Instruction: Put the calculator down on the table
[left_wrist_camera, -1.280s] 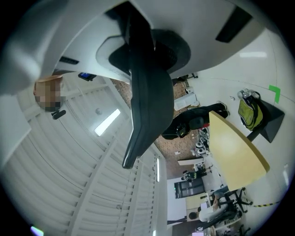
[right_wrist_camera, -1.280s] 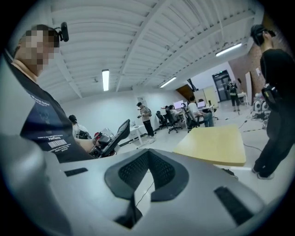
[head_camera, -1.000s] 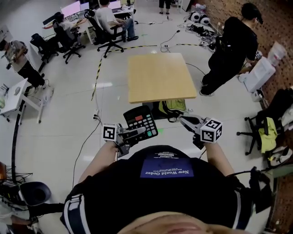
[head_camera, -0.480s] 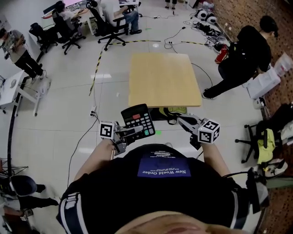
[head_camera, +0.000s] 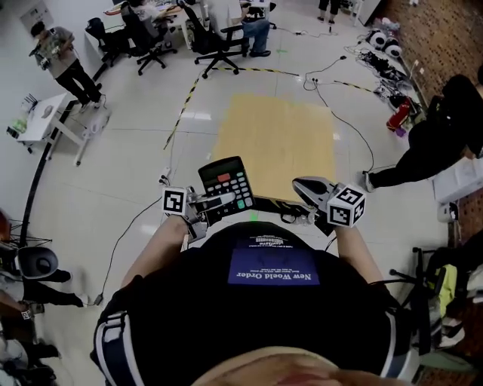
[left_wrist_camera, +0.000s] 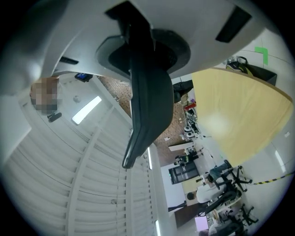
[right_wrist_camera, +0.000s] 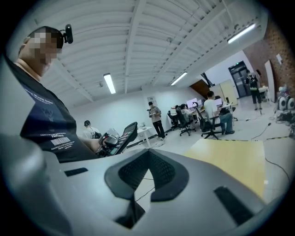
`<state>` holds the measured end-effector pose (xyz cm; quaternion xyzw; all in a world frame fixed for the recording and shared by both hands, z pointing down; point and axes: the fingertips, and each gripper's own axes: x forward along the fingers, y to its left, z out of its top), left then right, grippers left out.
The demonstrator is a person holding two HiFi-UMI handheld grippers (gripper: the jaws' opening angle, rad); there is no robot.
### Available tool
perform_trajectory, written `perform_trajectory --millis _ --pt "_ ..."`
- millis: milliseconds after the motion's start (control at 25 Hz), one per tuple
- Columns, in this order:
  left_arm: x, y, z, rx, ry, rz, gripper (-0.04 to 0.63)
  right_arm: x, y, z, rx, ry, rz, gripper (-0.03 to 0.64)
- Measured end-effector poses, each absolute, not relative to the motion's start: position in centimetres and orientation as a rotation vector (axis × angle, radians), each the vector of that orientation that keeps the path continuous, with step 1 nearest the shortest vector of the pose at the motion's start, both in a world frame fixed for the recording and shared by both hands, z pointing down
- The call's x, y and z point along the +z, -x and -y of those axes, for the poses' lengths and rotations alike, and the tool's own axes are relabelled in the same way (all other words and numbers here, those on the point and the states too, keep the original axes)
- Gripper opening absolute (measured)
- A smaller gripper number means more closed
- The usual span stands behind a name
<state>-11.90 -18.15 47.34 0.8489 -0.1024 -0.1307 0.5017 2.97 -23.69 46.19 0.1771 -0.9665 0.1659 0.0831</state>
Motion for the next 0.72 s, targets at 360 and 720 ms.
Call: perform_trajectory --millis 360,720 --pt "48.0 7.7 23.7 -0.285 -2.02 0.292 0.087 47.4 -6.1 30.7 0.544 -0.464 2.899 -0.012" --pt "51.0 13.0 34.0 -0.215 -2.088 0.168 0.087 48.6 -0.9 38.4 0.543 -0.646 2.798 -0.012"
